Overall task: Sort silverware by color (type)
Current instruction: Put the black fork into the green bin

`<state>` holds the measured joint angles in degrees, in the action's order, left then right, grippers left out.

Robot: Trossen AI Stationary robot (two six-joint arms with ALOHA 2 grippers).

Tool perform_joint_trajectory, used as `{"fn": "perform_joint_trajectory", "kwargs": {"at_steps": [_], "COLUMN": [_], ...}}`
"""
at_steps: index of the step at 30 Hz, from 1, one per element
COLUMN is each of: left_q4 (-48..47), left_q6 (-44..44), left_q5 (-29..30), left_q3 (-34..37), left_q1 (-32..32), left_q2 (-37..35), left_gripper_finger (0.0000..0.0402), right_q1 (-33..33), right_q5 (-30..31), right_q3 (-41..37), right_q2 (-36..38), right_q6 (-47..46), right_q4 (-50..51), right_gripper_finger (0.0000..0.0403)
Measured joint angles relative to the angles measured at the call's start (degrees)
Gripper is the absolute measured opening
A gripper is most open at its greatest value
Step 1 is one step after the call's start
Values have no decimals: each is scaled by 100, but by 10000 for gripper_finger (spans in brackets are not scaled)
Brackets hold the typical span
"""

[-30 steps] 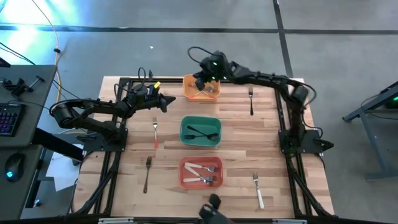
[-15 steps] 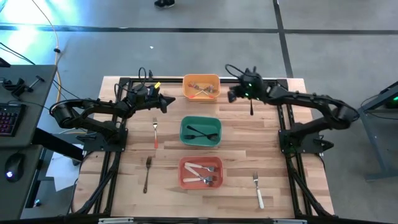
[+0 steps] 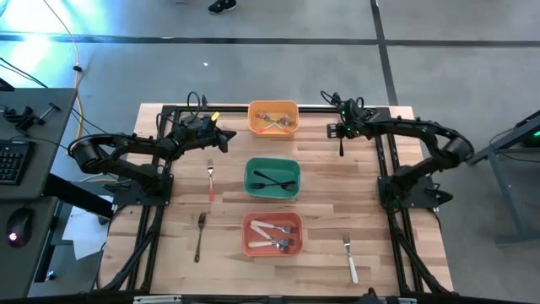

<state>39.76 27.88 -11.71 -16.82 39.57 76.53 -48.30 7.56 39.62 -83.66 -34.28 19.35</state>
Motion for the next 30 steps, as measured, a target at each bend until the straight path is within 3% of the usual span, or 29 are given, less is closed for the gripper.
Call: {"fn": "perform_joint_trajectory", "kwargs": {"at_steps": [7,15,19,23,30], "left_q4": [-3,-4,-4,-5,-6], "left_q6": [0,35,39,55,57], "left_q5": [42,41,40,38,38], "left_q3": [0,0,0,0,2], "left_q1": [-2,-2,-2,-2,-150], "left_q2": [0,0,0,0,0], "left_gripper_finger": [0,0,0,0,0], "right_q1": [-12,43,29,75,690], "right_q5": [245,191,-315,-1205,-1985], "right_q3": [50,71,79,76,20], "right_q2": [-597,-664,-662,-636,-31], "right_q6": [22,248,437,475,434], "right_q4": [-52,68,212,377,612], "right_gripper_finger": [131,45,6,14,3]}}
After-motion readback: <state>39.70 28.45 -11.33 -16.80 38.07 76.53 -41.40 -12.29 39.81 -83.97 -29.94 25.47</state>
